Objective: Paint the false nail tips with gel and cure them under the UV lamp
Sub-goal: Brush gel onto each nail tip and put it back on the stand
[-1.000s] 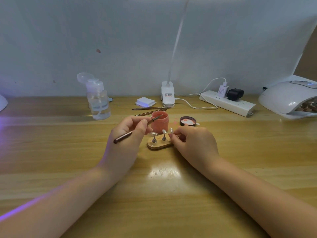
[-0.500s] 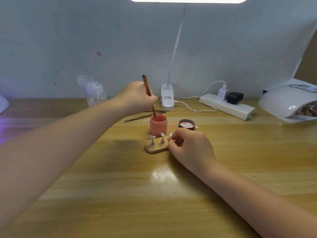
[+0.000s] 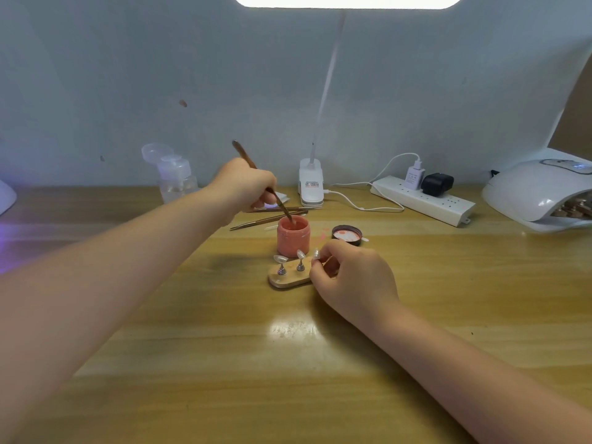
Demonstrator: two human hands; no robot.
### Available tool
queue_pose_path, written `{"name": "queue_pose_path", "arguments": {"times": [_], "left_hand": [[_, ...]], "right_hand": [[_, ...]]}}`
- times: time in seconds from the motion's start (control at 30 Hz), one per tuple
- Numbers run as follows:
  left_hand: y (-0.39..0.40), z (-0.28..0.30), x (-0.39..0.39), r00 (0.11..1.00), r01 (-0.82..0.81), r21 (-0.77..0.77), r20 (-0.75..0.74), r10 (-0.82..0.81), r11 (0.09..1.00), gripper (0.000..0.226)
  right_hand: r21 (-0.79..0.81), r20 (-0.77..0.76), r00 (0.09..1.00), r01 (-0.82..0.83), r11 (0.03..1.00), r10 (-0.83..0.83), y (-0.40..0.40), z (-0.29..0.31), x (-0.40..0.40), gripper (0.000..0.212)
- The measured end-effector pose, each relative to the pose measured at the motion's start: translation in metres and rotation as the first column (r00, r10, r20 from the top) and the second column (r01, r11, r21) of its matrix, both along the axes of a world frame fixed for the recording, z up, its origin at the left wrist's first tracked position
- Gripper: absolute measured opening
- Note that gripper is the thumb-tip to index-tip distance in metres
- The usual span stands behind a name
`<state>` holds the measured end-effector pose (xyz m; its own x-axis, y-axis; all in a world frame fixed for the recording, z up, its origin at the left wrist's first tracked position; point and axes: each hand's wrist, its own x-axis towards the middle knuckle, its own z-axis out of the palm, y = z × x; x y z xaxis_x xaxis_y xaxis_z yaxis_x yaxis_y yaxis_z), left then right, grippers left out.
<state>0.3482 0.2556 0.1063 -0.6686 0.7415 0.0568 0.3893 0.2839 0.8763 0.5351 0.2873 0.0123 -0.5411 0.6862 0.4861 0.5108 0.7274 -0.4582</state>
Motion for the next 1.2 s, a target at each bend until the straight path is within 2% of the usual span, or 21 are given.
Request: {"name": "queue_pose_path", "arguments": {"times": [0.07,0.13,0.33,0.47,0.57,0.7,0.87,0.93,1.1,1.2], "left_hand": [[-0.008,-0.003,-0.008,0.988,-0.049,0.078,0.149,0.037,0.996,0.011],[-0.015,-0.009,-0.014,0.973,-0.082,0.096,0.225,0.059,0.992,0.016],[-0.027,-0.017,-0.026,0.950,-0.168,0.155,0.290,0.118,0.974,0.019],[-0.027,-0.025,-0.023,0.932,-0.123,0.192,0.359,0.047,0.974,0.020],[-0.028,-0.034,-0.025,0.929,-0.150,0.186,0.364,0.074,0.971,0.019],[-0.040,-0.040,-0.028,0.960,-0.171,0.323,0.268,0.083,0.931,0.016],[-0.068,-0.047,0.004,0.980,-0.025,0.587,0.173,-0.095,0.809,0.009],[-0.082,-0.053,0.022,0.988,0.055,0.646,0.073,-0.133,0.762,0.009],[-0.107,-0.069,0.053,0.952,0.294,0.614,-0.259,-0.165,0.733,0.019],[-0.110,-0.074,0.053,0.925,0.332,0.608,-0.358,-0.123,0.721,0.022]], "right_hand": [[0.001,-0.002,1.000,-0.005,1.000,0.005,0.000,0.000,0.000,0.010],[0.001,-0.010,1.000,-0.011,1.000,0.011,0.000,0.000,0.000,0.010],[-0.004,-0.030,0.999,-0.010,1.000,0.010,0.000,0.000,0.001,0.007],[-0.016,-0.032,0.999,-0.015,1.000,0.015,0.000,0.000,0.001,0.007],[-0.015,-0.042,0.999,-0.025,1.000,0.024,0.001,0.000,0.000,0.006],[-0.005,-0.043,0.999,-0.027,1.000,0.027,0.001,0.000,0.001,0.008],[0.028,-0.152,0.984,-0.085,0.996,0.089,0.000,0.000,0.002,0.006],[0.037,-0.224,0.966,-0.127,0.991,0.132,0.000,0.001,0.002,0.006],[0.044,-0.296,0.934,-0.195,0.980,0.199,0.000,0.002,0.002,0.003],[-0.007,-0.319,0.924,-0.225,0.974,0.211,0.000,0.001,0.003,0.004]]}}
